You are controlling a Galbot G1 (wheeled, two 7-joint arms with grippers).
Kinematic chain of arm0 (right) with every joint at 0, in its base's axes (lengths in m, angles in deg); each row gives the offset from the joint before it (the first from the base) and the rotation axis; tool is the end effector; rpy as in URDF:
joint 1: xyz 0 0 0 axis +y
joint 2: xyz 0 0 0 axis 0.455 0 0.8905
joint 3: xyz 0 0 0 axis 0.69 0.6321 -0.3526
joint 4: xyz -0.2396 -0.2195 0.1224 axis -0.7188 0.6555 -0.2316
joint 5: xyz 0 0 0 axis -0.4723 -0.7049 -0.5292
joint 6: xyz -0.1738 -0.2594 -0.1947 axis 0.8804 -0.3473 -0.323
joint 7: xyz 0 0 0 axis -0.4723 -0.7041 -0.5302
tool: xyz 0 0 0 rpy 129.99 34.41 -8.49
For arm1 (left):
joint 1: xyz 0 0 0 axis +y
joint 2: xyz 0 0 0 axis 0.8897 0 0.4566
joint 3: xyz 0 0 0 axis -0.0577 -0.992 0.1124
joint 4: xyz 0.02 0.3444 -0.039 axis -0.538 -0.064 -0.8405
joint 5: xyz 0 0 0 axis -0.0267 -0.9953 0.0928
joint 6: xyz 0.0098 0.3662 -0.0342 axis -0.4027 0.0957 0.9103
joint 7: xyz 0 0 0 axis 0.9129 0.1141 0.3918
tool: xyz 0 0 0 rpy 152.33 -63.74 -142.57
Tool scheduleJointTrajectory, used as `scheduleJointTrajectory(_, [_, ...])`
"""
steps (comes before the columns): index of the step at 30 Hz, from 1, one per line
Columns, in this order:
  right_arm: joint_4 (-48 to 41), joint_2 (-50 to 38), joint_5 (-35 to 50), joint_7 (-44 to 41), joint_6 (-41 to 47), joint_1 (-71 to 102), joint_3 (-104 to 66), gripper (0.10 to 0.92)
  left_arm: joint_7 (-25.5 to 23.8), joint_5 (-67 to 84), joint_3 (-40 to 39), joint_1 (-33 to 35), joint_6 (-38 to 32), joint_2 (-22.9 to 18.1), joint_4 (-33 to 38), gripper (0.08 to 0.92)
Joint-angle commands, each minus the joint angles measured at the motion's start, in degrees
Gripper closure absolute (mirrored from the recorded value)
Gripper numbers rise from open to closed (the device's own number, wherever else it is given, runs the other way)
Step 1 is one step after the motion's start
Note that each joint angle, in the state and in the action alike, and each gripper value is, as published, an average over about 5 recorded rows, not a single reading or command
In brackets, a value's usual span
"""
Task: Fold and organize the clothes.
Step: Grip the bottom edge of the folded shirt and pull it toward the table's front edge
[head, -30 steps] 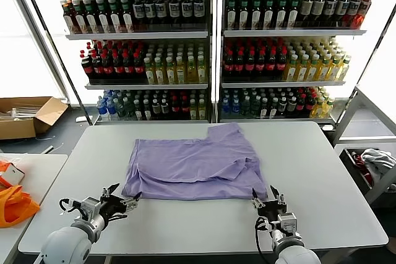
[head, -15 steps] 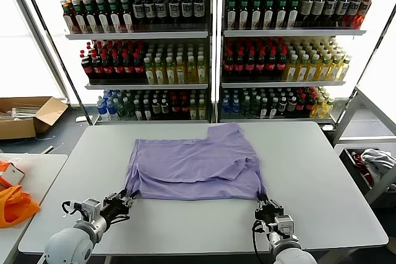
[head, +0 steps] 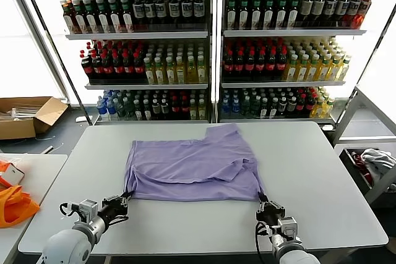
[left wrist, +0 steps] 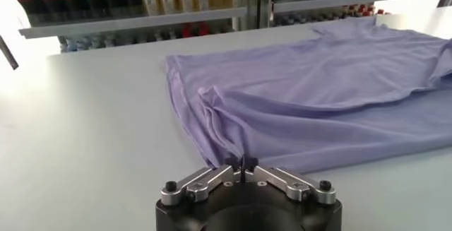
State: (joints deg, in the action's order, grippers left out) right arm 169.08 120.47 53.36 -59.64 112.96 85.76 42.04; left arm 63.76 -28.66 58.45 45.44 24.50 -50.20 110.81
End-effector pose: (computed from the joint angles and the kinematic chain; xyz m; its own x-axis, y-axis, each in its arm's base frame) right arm 0.2255 -0.0135 -0.3121 -0.9058 -0.0821 0.4157 -0.1210 0.9903 -0.0681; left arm 0.2691 0.1174 -0.2963 -0.8066 0.2197 0.5488 0.2621 0.9650 -0.0011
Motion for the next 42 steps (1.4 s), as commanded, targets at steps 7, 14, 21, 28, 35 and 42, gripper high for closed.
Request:
scheduleJointTrajectory(7, [-0.7,0.2,1.1,0.0,0.3,-0.8,0.3,0.837,0.4,2.0,-0.1,1.4,0.5,0.4,2.6,0.911])
scheduleJointTrajectory(14, [-2.9,0.3,1.4,0.2,1.9,-3.5,1.1,0.638,-0.1,1.9,-0.1,1.4,0.3,0.6,2.5,0.911])
scheduleJointTrajectory(21, [-3.5,0.5,3.4,0.7,2.4,-4.3,1.5,0.626,-0.4,1.8,0.0,1.3,0.2,0.7,2.6,0.911])
scheduleJointTrajectory(28, [-1.8,-0.1,8.3,1.7,4.0,-3.2,0.9,0.825,-0.5,1.4,-0.1,1.3,0.2,0.7,2.7,0.911])
scheduleJointTrajectory(35, [1.2,-0.6,10.4,1.3,4.9,-1.1,0.6,0.918,-0.6,0.9,0.2,2.5,0.3,0.8,3.5,0.911])
scheduleJointTrajectory(42, [6.2,-2.4,9.9,0.3,4.9,4.2,-0.4,0.918,-0.1,1.0,1.7,7.0,1.3,0.3,7.5,0.911])
